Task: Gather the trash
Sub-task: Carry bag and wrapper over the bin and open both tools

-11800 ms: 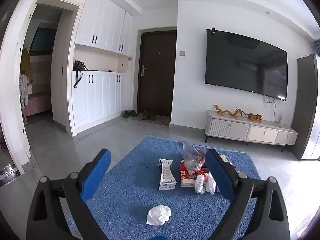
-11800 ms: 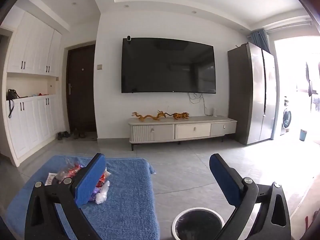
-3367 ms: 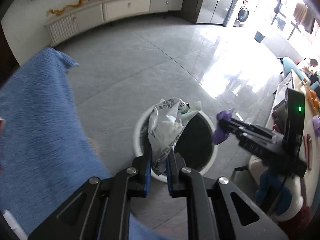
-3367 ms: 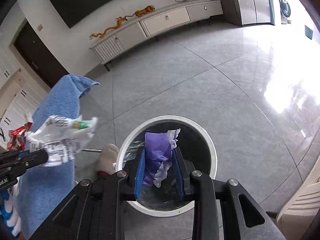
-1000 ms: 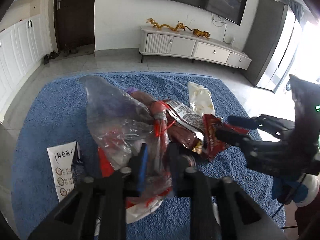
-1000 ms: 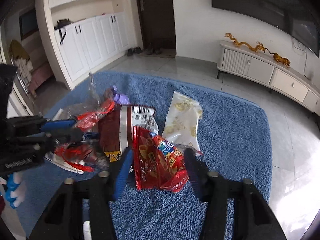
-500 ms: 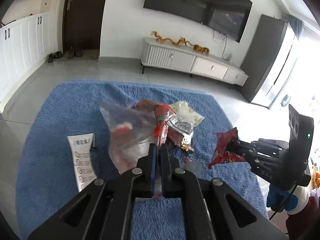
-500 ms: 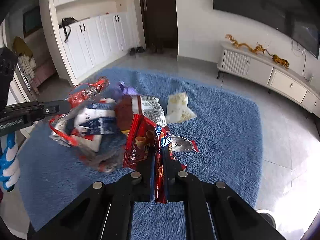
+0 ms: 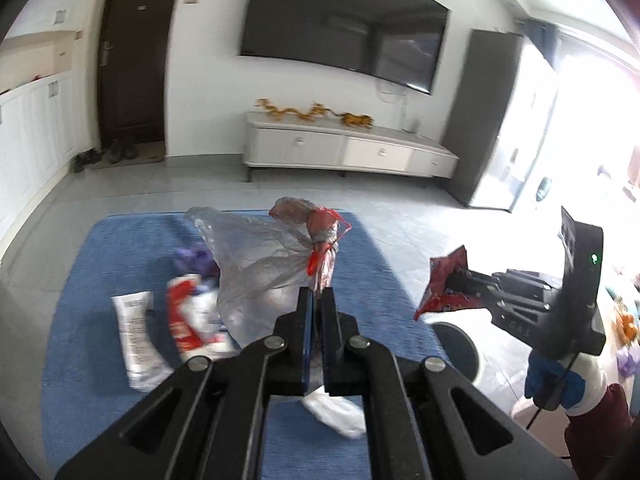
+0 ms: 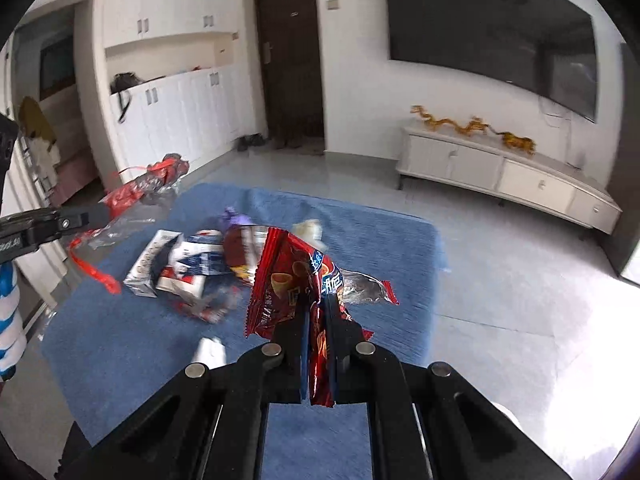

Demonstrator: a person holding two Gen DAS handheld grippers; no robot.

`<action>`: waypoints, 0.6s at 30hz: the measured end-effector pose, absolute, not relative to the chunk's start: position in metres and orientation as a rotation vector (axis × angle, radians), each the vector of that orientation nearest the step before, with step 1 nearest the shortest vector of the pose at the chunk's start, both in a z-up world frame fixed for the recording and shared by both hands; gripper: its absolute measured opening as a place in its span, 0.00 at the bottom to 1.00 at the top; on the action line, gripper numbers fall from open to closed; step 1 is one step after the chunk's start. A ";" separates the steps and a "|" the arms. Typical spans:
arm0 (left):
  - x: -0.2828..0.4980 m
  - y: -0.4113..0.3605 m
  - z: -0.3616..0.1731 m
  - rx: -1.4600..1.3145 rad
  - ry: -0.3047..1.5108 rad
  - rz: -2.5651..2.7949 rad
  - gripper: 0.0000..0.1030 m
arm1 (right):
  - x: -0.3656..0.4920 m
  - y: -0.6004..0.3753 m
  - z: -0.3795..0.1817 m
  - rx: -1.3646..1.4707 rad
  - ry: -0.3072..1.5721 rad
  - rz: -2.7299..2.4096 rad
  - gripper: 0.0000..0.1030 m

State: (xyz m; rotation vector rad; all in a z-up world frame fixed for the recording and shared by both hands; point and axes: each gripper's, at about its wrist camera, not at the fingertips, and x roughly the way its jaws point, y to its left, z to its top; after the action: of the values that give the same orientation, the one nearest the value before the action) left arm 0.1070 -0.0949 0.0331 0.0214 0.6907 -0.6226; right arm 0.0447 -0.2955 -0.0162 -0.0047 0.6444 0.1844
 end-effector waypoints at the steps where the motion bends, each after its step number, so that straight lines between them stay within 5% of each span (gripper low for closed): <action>1: 0.103 -0.109 0.032 0.030 0.697 -0.646 0.03 | 0.037 -0.308 -0.017 0.006 0.642 0.160 0.07; 9: 0.069 -0.253 -0.006 0.122 0.792 -0.865 0.03 | -0.005 -0.419 -0.052 0.139 0.671 -0.018 0.07; 18: 0.046 -0.396 -0.087 0.262 0.971 -0.983 0.03 | -0.028 -0.538 -0.158 0.359 0.830 -0.201 0.07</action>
State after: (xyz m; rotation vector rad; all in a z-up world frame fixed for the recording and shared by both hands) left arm 0.0463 -0.3963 -0.0868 0.2618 0.9715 -0.9832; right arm -0.0282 -0.5380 -0.1577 0.3591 0.8299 -0.2013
